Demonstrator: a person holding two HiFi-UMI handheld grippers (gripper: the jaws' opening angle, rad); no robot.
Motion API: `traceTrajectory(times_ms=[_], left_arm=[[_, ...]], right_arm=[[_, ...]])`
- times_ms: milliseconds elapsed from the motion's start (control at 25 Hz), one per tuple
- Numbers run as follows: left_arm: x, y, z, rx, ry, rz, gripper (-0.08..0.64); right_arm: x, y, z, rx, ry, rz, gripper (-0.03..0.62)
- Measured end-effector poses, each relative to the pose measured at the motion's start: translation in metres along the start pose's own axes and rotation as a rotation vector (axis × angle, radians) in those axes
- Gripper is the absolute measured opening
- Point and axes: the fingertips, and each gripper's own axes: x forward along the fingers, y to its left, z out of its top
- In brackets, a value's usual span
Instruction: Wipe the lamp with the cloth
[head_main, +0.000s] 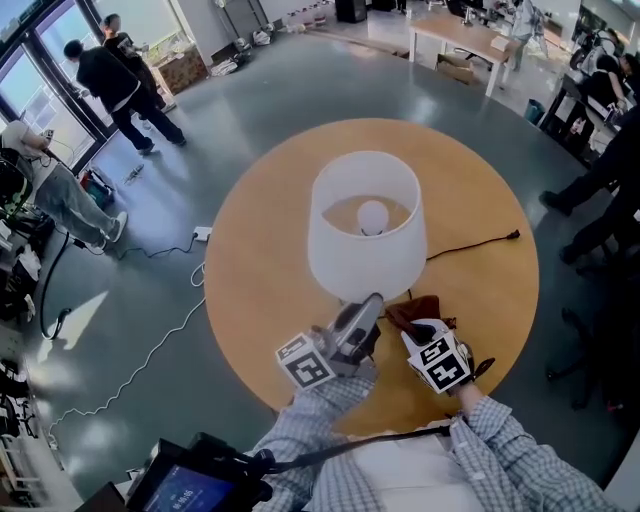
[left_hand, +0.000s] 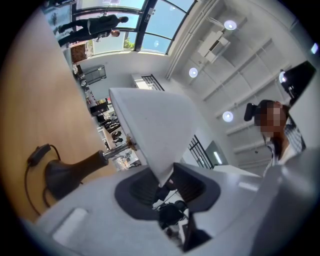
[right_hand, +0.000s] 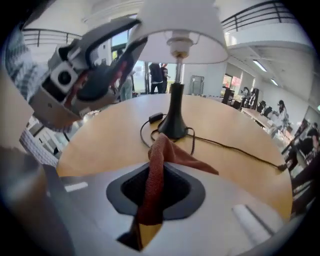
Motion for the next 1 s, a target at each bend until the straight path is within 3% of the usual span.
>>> traceTrajectory(times_ms=[200, 320, 480, 720, 840, 1000], left_arm=[[-0.005, -0.004, -0.005, 0.002, -0.005, 0.000, 0.091], [-0.008, -0.009, -0.008, 0.004, -0.003, -0.003, 0.087], [-0.018, -0.015, -0.008, 0.005, 0.003, -0.012, 0.084], [-0.030, -0.027, -0.013, -0.001, 0.010, -0.021, 0.081], [-0.033, -0.031, -0.017, -0.001, 0.013, -0.026, 0.080], [-0.037, -0.033, -0.020, 0.000, 0.015, -0.025, 0.080]], right_arm=[[-0.067, -0.027, 0.040, 0.331, -0.269, 0.039, 0.049], [-0.119, -0.043, 0.082, 0.401, -0.447, 0.037, 0.049], [-0.179, -0.055, 0.144, 0.329, -0.635, -0.023, 0.048], [-0.244, -0.049, 0.231, 0.113, -0.820, -0.053, 0.048], [-0.253, -0.038, 0.254, 0.040, -0.862, -0.028, 0.048], [-0.235, -0.035, 0.255, 0.017, -0.831, -0.008, 0.048]])
